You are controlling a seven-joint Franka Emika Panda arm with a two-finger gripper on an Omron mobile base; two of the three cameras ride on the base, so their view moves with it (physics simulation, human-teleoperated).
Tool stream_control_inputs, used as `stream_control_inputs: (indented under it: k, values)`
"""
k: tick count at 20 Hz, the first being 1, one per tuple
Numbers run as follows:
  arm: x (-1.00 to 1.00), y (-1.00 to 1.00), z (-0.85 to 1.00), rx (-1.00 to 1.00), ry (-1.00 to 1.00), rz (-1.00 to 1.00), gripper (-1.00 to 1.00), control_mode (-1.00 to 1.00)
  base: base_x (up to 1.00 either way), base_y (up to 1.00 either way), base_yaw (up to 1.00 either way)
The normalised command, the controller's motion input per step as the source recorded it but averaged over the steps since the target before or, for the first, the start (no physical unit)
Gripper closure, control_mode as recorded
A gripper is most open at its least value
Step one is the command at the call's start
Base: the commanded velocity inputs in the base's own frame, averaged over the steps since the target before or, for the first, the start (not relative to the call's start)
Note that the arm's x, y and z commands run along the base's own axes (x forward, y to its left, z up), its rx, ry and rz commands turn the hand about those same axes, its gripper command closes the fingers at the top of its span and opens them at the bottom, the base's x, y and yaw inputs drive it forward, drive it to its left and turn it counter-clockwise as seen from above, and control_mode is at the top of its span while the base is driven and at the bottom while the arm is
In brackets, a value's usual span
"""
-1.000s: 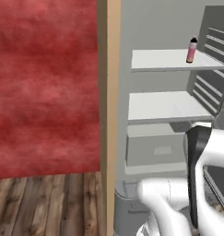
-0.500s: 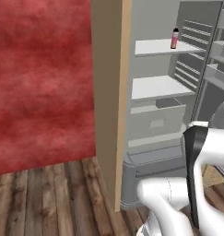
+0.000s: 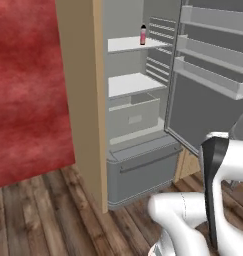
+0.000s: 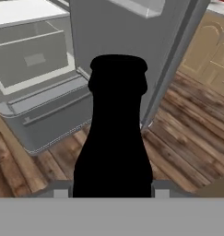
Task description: Open the fridge, grab two sodas, and place both sodas inside the bowl with ice on the dining counter.
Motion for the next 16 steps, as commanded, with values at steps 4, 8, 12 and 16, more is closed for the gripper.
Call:
stream_control_inputs:
  k: [4,8,12,16]
  values:
    - [0.00,0.00,0.00,0.00,0.00,0.00,1.00,1.00,-1.00,0.00,-0.40]
    - [0.00,0.00,0.00,0.00,0.00,0.00,1.00,1.00,-0.98,0.34,-0.33]
    - [0.00,0.00,0.00,0.00,0.00,0.00,1.00,1.00,-0.16,1.00,0.03]
    - [0.00,0.00,0.00,0.00,0.00,0.00,1.00,1.00,0.21,1.00,0.18]
